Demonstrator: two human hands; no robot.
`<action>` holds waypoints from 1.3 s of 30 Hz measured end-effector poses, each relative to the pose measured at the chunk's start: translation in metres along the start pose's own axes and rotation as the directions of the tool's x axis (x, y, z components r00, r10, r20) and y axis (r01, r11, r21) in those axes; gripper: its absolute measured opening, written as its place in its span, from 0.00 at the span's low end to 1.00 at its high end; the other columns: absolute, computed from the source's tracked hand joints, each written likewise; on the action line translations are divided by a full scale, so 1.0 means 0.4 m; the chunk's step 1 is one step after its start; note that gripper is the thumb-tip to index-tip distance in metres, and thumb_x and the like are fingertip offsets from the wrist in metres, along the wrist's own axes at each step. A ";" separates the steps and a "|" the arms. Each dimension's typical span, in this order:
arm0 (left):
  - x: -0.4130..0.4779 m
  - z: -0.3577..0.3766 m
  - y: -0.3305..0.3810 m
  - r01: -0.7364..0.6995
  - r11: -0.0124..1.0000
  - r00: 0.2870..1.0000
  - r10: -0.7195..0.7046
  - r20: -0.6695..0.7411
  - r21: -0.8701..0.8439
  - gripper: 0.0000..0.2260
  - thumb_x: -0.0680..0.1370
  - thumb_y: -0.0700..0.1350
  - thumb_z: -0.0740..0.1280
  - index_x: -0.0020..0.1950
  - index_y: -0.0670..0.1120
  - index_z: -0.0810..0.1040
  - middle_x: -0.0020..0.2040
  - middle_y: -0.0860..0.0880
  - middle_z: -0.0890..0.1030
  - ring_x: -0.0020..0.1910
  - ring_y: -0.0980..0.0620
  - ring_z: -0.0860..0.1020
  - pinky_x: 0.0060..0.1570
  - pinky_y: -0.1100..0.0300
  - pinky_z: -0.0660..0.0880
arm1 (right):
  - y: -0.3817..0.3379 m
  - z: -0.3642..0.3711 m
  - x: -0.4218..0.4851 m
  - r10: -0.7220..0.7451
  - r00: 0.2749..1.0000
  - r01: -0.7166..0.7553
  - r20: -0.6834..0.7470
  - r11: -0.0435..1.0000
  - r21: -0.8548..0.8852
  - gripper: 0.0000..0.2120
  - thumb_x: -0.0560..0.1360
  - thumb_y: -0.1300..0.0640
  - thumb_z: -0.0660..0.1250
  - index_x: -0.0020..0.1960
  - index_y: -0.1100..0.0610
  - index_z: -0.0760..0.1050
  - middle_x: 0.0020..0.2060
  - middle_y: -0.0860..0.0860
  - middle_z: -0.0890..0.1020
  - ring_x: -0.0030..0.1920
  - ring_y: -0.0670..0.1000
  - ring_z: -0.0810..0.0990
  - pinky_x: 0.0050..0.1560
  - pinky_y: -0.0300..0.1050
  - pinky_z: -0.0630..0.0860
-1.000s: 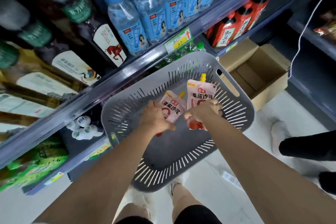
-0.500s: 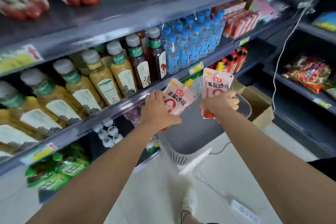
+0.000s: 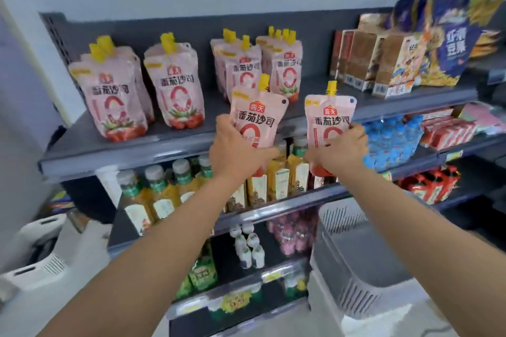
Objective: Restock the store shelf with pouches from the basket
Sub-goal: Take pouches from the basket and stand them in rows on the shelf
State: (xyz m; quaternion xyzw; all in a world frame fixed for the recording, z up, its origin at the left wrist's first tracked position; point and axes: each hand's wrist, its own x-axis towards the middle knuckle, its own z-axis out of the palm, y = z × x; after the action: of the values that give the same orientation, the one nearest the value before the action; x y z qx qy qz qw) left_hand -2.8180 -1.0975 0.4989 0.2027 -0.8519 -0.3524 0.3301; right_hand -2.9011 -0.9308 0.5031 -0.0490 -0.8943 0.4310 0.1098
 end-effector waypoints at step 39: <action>0.359 0.208 0.067 0.140 0.986 0.916 -0.096 -0.391 0.085 0.53 0.53 0.69 0.77 0.65 0.44 0.56 0.62 0.45 0.70 0.59 0.44 0.72 0.47 0.49 0.73 | -0.261 0.155 0.410 -0.384 0.922 0.383 -0.052 0.881 0.277 0.56 0.54 0.53 0.81 0.72 0.56 0.51 0.66 0.56 0.60 0.66 0.58 0.61 0.62 0.60 0.68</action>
State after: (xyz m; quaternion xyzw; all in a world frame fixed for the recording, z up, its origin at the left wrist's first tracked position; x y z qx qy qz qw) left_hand -2.9804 -1.1236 0.5346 0.3372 -0.7749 -0.2770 0.4572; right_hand -3.0743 -1.0132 0.5727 0.1457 -0.8160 0.5237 0.1967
